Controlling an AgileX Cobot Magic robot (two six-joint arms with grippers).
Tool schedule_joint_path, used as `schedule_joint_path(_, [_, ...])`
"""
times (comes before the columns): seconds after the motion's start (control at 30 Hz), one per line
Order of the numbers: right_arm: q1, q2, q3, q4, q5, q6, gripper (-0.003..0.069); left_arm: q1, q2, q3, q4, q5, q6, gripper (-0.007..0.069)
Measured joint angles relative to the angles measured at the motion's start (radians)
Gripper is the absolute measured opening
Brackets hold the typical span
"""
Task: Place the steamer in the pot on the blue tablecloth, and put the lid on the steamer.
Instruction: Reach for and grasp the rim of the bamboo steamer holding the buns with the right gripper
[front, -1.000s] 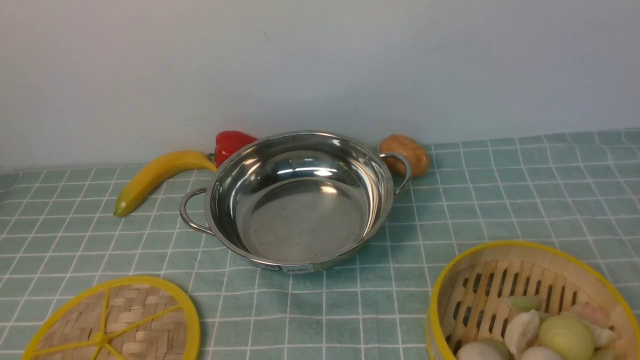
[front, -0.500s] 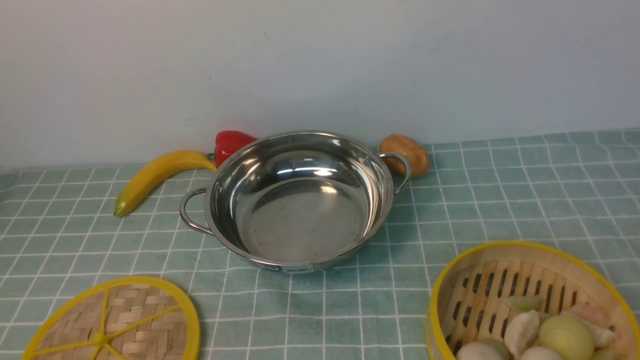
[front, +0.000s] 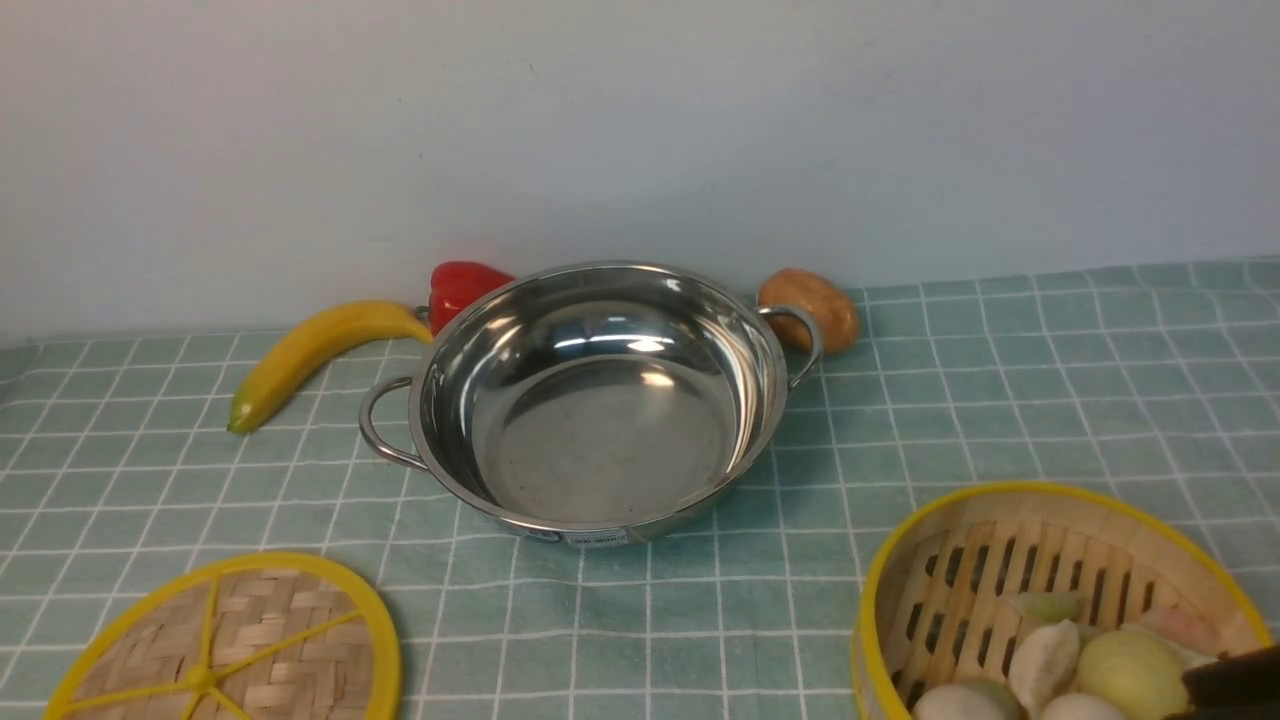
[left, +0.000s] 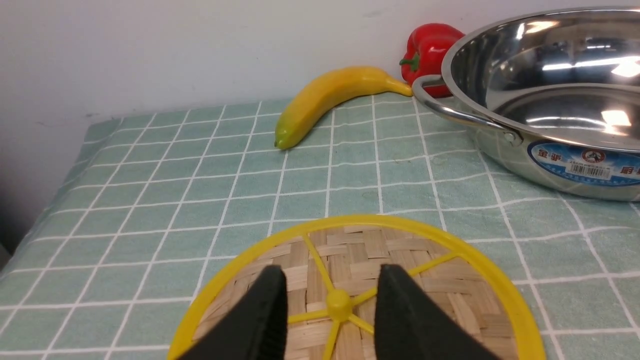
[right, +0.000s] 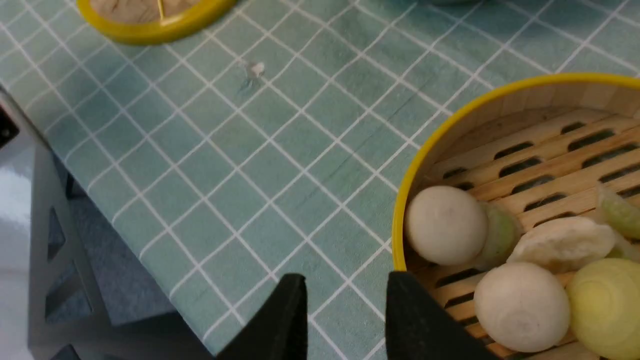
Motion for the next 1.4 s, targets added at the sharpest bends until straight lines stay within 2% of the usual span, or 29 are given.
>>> schedule_joint_path(0.07, [0.064,0.037,-0.004,-0.048,0.002,0.003,0.0242,0.0,0.0,0.0,0.0,0.0,0.0,0.0243])
schedule_joint_path(0.1, [0.064,0.037,-0.004,-0.057,0.003,0.005,0.0242,0.0,0.0,0.0,0.0,0.0,0.0,0.0243])
schedule_joint_path(0.17, [0.176,0.087,-0.004,-0.188,0.015,0.052,0.0242,0.0,0.0,0.0,0.0,0.0,0.0,0.0243])
schedule_joint_path(0.2, [0.196,0.091,-0.004,-0.199,0.015,0.058,0.0242,0.0,0.0,0.0,0.0,0.0,0.0,0.0243])
schedule_joint_path(0.3, [0.363,0.131,-0.004,-0.361,0.017,0.172,0.0242,0.0,0.0,0.0,0.0,0.0,0.0,0.0243])
schedule_joint_path(0.33, [0.372,0.133,-0.004,-0.367,0.016,0.172,0.0242,0.0,0.0,0.0,0.0,0.0,0.0,0.0243])
schedule_joint_path(0.37, [0.439,0.149,-0.004,-0.408,0.006,0.203,0.0242,0.0,0.0,0.0,0.0,0.0,0.0,0.0243])
schedule_joint_path(0.43, [0.493,0.17,-0.004,-0.437,-0.011,0.228,0.0242,0.0,0.0,0.0,0.0,0.0,0.0,0.0243])
schedule_joint_path(0.5, [0.519,0.194,-0.004,-0.452,-0.021,0.244,0.0243,0.0,0.0,0.0,0.0,0.0,0.0,0.0243])
schedule_joint_path(0.7, [0.534,0.276,-0.004,-0.48,-0.099,0.254,0.0304,0.0,0.0,0.0,0.0,0.0,0.0,0.0243])
schedule_joint_path(0.9, [0.534,0.357,-0.005,-0.499,-0.11,0.257,0.0358,0.0,0.0,0.0,0.0,0.0,0.0,0.0243])
schedule_joint_path(1.2, [0.534,0.473,-0.006,-0.573,-0.145,0.257,0.0368,0.0,0.0,0.0,0.0,0.0,0.0,0.0243])
schedule_joint_path(1.4, [0.534,0.525,-0.006,-0.577,-0.194,0.224,0.0368,0.0,0.0,0.0,0.0,0.0,0.0,0.0243])
